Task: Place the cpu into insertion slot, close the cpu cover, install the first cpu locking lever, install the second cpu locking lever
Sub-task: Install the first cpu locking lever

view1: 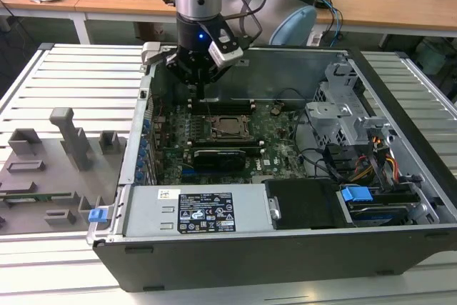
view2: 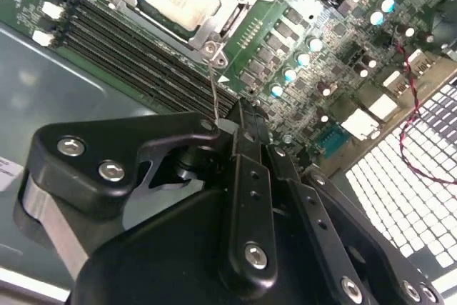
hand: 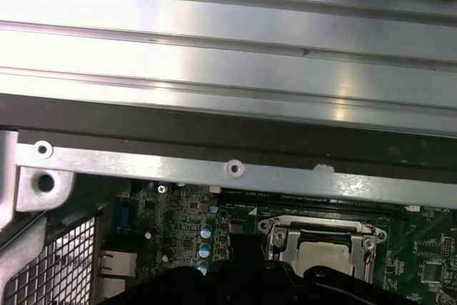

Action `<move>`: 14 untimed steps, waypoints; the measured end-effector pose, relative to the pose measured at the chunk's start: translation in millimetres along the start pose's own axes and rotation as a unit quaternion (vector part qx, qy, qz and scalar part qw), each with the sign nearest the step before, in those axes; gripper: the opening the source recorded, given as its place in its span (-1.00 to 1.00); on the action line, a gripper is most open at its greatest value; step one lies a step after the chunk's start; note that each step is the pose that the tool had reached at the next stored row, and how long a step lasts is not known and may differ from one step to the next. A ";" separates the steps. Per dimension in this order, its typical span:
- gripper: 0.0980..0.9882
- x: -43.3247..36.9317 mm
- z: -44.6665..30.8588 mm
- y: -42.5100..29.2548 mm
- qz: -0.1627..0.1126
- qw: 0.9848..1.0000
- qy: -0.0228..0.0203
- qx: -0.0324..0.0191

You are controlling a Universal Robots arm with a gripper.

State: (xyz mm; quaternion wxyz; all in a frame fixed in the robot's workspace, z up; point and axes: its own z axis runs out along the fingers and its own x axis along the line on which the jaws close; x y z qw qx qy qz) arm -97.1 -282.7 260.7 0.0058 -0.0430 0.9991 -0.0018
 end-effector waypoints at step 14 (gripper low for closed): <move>-0.98 -20.4 3.3 -1.7 0.000 1.000 0.000 0.000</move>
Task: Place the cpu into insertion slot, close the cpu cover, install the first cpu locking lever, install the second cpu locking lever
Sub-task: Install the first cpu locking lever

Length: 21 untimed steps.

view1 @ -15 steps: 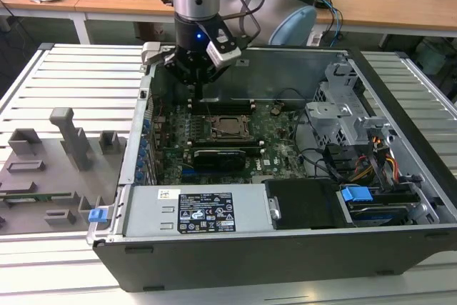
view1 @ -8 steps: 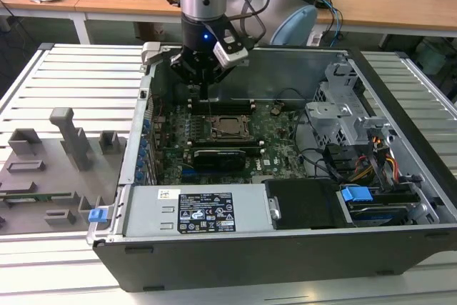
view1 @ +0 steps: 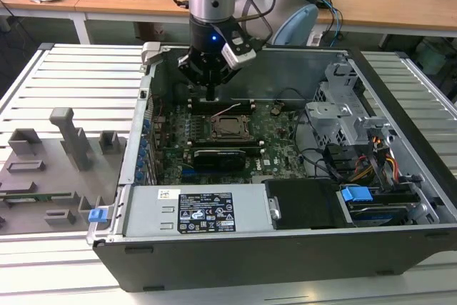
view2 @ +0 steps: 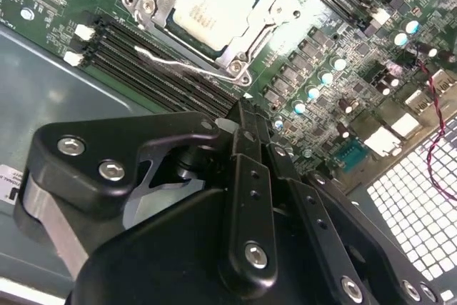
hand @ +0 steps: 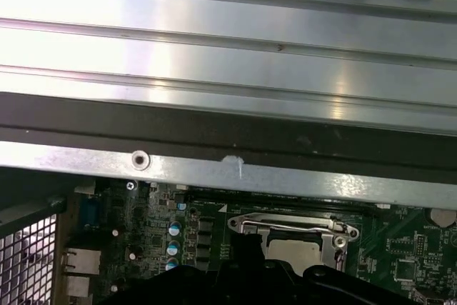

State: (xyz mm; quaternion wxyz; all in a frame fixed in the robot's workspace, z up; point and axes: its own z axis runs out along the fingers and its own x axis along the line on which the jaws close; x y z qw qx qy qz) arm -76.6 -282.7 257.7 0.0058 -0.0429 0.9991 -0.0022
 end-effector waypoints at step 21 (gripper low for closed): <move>-0.98 -12.9 8.2 -1.2 -0.001 1.000 -0.002 -0.020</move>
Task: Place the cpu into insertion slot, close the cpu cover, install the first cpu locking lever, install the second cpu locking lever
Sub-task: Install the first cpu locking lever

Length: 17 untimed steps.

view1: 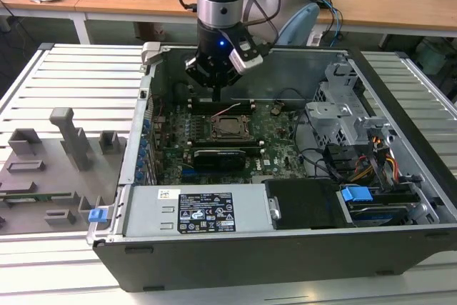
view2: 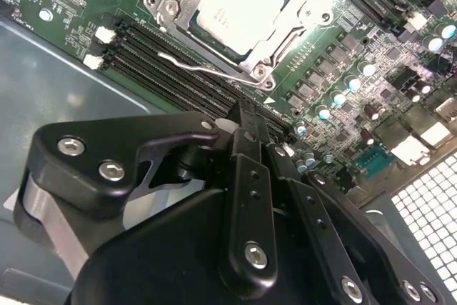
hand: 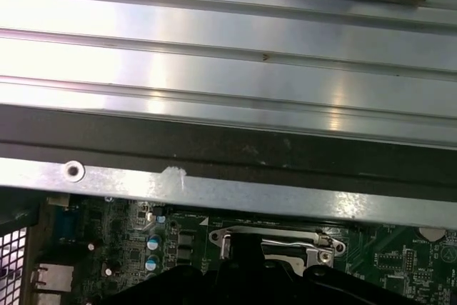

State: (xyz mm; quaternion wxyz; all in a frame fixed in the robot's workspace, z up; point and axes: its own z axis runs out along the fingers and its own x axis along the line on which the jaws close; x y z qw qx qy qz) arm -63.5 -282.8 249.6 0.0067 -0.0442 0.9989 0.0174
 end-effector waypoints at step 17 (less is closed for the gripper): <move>-0.98 -9.4 7.8 -0.1 -0.017 1.000 0.001 0.000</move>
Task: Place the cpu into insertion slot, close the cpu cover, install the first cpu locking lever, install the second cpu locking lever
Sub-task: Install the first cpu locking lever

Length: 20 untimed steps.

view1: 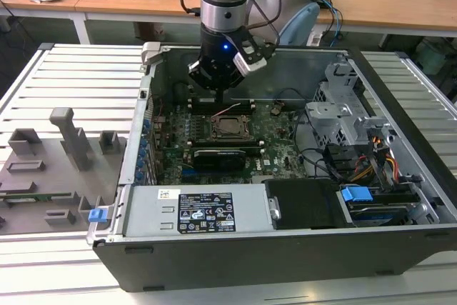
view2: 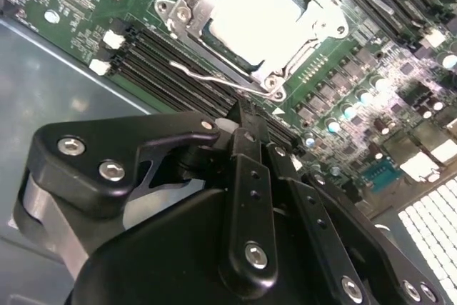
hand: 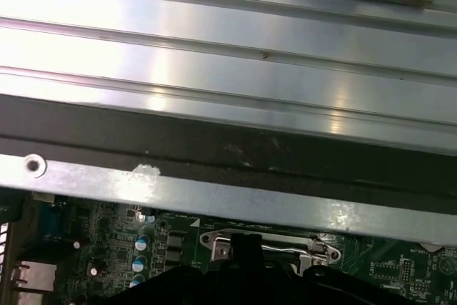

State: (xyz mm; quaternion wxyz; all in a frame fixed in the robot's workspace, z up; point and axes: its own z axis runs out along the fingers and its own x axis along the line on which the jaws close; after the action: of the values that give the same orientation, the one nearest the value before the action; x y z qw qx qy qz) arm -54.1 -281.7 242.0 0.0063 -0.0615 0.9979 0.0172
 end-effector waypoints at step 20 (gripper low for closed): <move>-0.98 -24.0 20.8 -1.9 0.010 1.000 0.000 0.000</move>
State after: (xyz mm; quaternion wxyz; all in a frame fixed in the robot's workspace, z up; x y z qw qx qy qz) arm -29.8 -279.9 221.4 0.0057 -0.0514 0.9985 0.0172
